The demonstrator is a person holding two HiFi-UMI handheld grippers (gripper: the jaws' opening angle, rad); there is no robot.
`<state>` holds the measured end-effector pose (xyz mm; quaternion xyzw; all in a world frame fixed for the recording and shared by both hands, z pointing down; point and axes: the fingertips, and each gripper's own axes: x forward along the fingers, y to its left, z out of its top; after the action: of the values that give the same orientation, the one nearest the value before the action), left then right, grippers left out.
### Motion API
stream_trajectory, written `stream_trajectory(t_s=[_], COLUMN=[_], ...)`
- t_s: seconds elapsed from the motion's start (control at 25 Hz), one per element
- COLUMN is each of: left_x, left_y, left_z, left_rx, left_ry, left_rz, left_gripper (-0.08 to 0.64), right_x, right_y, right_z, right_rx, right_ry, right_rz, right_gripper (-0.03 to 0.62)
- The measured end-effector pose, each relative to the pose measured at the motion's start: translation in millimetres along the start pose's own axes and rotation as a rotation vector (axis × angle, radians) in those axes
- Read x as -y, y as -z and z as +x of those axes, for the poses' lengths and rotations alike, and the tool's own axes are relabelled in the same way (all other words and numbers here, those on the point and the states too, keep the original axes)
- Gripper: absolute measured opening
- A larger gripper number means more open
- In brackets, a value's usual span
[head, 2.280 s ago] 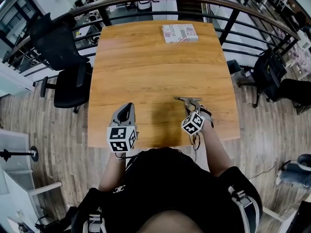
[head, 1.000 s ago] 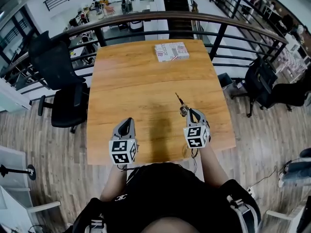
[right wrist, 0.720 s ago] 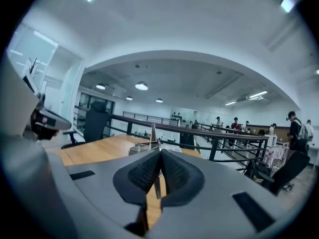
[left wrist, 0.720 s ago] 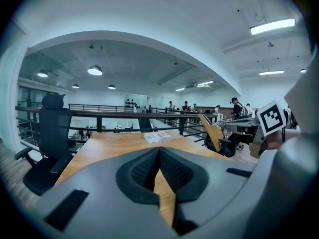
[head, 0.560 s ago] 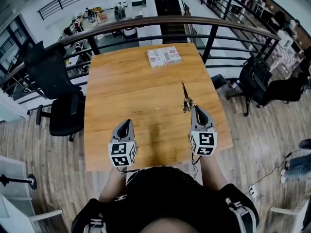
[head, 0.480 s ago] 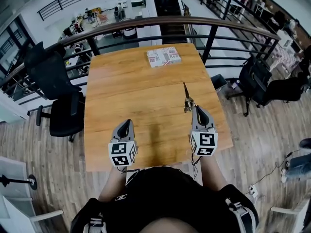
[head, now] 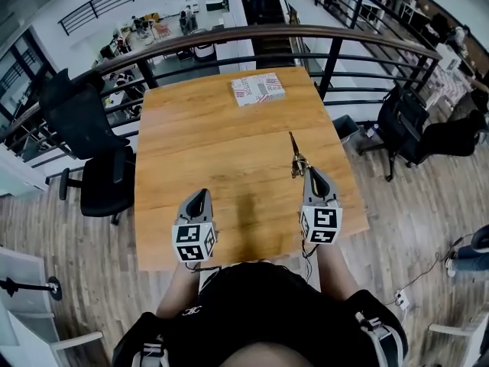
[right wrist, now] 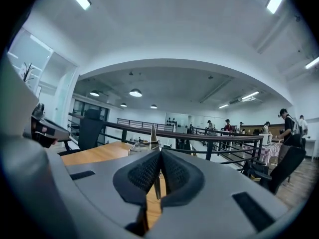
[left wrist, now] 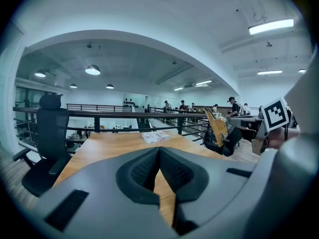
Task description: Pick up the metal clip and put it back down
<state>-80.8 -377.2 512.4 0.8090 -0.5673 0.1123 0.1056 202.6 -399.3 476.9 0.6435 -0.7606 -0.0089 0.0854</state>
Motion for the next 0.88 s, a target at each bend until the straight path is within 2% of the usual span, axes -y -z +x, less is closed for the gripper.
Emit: stream_trajectory(t_s=[0.2, 0.44, 0.88], left_x=[-6.4, -24.5, -60.2], left_y=[3.9, 7.4, 21.4], left_z=[-5.2, -15.9, -52.9], left_rx=[-0.007, -0.005, -0.016], left_ry=[-0.014, -0.05, -0.167], left_rz=[-0.012, -0.03, -0.074], left_gripper=[0.014, 0.014, 0.014], right_x=[-12.6, -42.9, -97.5], right_y=[1.2, 26.2, 100.1], right_z=[9.8, 29.5, 56.5], right_rx=[-0.029, -0.086, -0.214], right_ry=[0.009, -0.018, -0.125], right_rz=[-0.172, -0.373, -0.616], right_gripper=[0.02, 0.02, 0.02])
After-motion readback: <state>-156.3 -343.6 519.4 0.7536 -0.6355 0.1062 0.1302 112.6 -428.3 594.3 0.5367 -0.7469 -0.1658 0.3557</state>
